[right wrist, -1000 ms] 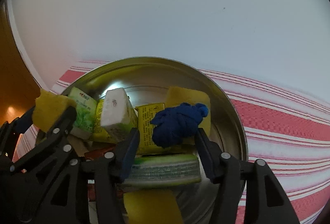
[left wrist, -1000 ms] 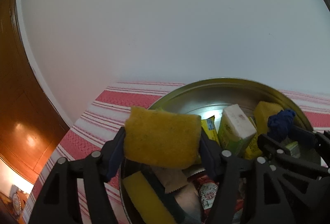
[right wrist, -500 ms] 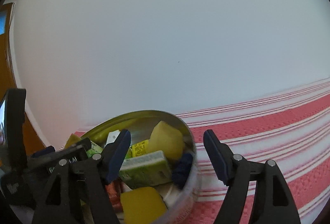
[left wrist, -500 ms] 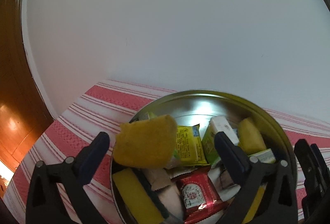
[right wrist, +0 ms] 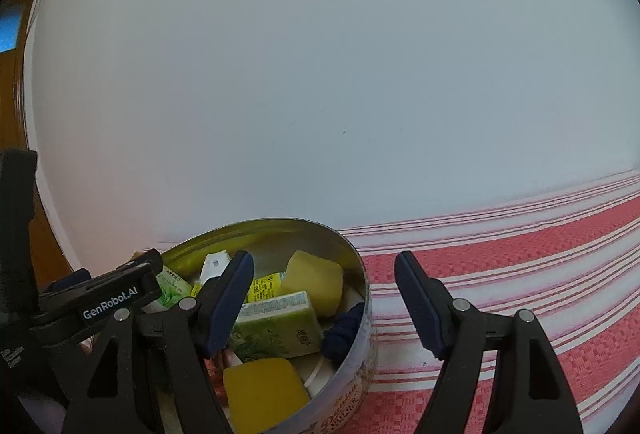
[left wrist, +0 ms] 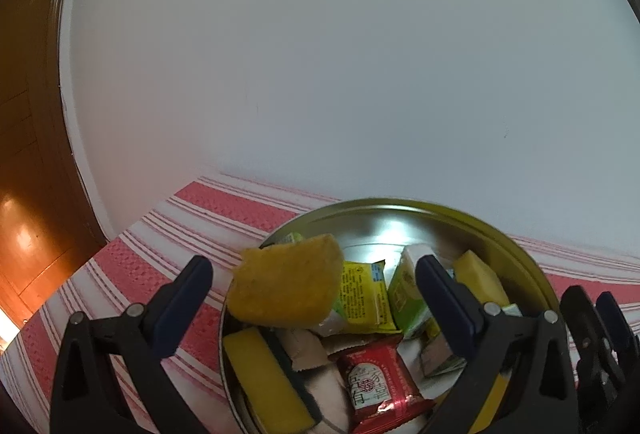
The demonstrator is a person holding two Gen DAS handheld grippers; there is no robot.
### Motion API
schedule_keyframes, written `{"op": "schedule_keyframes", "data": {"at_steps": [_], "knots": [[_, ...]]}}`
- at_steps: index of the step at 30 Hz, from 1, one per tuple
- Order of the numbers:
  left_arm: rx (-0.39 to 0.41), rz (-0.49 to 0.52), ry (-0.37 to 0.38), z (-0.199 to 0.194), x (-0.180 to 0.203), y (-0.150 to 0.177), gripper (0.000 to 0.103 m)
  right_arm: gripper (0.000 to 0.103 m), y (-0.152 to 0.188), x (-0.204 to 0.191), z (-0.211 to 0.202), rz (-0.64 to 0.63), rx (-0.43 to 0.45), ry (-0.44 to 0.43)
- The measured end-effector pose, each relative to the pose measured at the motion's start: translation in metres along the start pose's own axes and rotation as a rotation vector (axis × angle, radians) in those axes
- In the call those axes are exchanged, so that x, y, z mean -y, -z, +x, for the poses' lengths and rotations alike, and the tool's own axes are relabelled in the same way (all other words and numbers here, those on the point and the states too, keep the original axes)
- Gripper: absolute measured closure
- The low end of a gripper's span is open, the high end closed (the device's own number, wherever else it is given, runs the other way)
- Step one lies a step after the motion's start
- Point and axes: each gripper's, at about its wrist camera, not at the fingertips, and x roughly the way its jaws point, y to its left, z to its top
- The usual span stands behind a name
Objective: Organize objects
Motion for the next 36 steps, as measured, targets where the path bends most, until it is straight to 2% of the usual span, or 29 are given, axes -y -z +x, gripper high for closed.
{"op": "schedule_keyframes", "data": {"at_steps": [7, 12, 23, 36], "knots": [[0.052, -0.013, 0.007, -0.017, 0.004, 0.007, 0.000, 0.028, 0.004, -0.012, -0.002, -0.051, 0.048, 0.021], [0.096, 0.013, -0.024, -0.028, 0.007, 0.014, 0.000, 0.028, 0.007, -0.020, 0.005, -0.069, 0.059, 0.016], [0.092, 0.018, -0.036, -0.039, 0.003, 0.032, 0.000, 0.028, 0.015, -0.024, -0.016, -0.087, 0.085, 0.021], [0.149, 0.084, -0.033, -0.064, 0.016, 0.048, 0.000, 0.028, 0.027, -0.028, -0.024, -0.113, 0.120, 0.038]]}}
